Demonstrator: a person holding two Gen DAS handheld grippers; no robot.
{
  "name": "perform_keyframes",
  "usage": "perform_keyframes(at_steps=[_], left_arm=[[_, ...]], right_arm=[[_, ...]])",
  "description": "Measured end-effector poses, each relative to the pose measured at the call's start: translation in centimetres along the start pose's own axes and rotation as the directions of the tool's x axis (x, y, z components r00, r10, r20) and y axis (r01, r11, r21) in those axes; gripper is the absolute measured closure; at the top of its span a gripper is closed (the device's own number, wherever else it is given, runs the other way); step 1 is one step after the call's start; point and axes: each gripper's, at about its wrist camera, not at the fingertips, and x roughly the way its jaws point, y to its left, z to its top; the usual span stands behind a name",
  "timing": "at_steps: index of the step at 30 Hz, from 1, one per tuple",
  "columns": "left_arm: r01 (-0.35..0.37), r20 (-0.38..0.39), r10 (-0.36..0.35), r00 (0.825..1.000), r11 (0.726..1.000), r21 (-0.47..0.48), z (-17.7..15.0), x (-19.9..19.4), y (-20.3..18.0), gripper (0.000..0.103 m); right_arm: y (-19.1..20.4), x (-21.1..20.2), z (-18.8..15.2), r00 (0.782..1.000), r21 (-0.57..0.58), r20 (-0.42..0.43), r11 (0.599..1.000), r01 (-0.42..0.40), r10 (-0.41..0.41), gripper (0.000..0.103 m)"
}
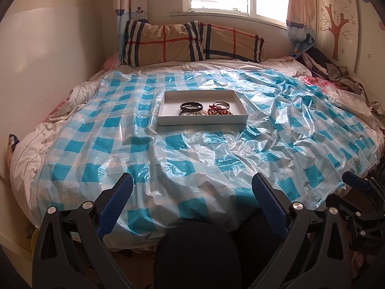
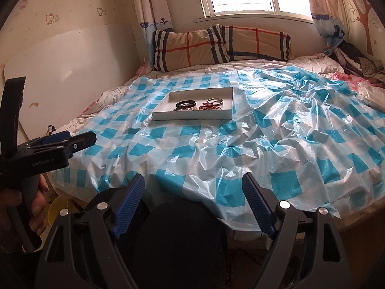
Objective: Organize jewelry
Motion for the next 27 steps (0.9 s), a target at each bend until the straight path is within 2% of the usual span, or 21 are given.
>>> perform_keyframes(at_steps=[6,12,19,27], left_arm=[[-0.034,0.081,0.035,0.996,0.999,-0.014,0.1,-2.7,0.8,0.008],[0.002,0.125,0.002,0.992,1.000,-0.027,-0.4,-4.9,0.8,0.008],[0.002,0.128,0.001,0.992,1.000,-0.025,-1.1,-5.3,0.5,0.008],[0.009,0.105,-0.009,0.994,1.000,0.006,-2.2,-5.9,-0.2,0.008]], right_arm=[[-0.1,-3.2,0.0,0.995,-0.045,0.087,0.997,0.054,-0.050,0.019],[0.3,-4.7,-1.3,0.995,-0.023,0.089,0.999,0.041,-0.039,0.016],[1.3,-4.8,-3.2,0.998,0.005,0.055,1.000,-0.001,0.001,0.015],[1.7,-5.1,-3.5,0.998,0.003,0.059,1.000,-0.006,0.006,0.015]])
